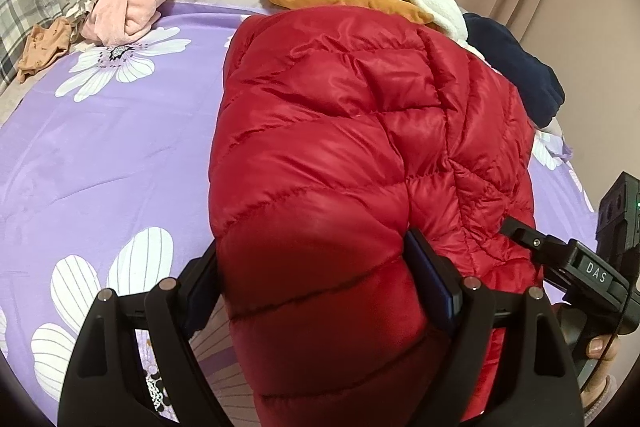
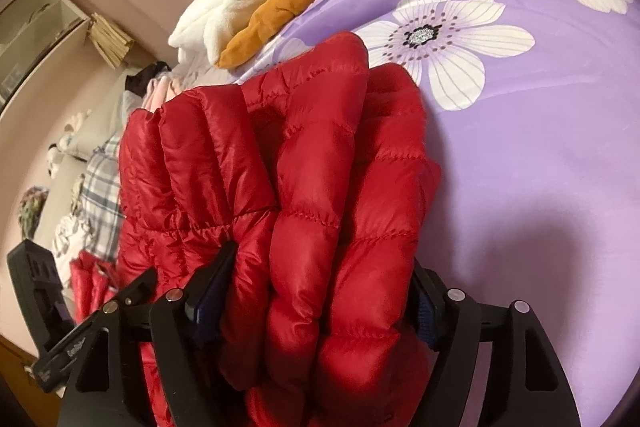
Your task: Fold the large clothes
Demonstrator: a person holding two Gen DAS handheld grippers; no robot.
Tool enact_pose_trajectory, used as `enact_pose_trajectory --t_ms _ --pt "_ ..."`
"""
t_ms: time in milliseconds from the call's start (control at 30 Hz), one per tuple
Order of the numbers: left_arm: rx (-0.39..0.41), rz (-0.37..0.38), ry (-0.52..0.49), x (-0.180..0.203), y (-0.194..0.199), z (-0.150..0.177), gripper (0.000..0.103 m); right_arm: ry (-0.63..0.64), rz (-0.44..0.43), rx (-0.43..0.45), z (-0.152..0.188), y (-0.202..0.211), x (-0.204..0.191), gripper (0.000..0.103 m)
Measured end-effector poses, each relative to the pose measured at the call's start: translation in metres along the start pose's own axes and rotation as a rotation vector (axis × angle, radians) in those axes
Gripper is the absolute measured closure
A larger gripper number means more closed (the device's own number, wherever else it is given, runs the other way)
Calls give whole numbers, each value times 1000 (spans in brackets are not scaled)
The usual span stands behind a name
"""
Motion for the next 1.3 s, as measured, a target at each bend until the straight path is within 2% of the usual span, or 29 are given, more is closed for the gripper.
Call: enact_pose_trajectory --t_ms 300,567,867,967,1067,1133,1300 --pt "11 -31 -7 2 6 3 17 83 93 29 -4 10 -2 24" --pt "43 -73 -66 5 18 6 17 115 147 60 -7 20 -2 24" --pt "55 -93 -119 8 32 15 20 154 210 140 -16 45 -1 24" --pt "46 -79 -120 9 35 16 25 150 186 173 -20 52 -4 24" --pt "34 -65 -118 10 37 18 29 136 125 191 -25 55 -10 24" --pt "23 -55 -111 11 37 20 32 124 64 198 -27 54 -17 24" --pt "-3 -33 -97 13 36 24 33 64 -102 175 -31 41 -29 24"
Point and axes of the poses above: each gripper's, at about its wrist camera, not at the fingertips, and y roughly against the way its jaws point, x to its right, z to its underside, the point moved 9 cm from there along -y, roughly the way its jaws point, and after that the axes turned 13 degrees about y, right-handed, at the moved point
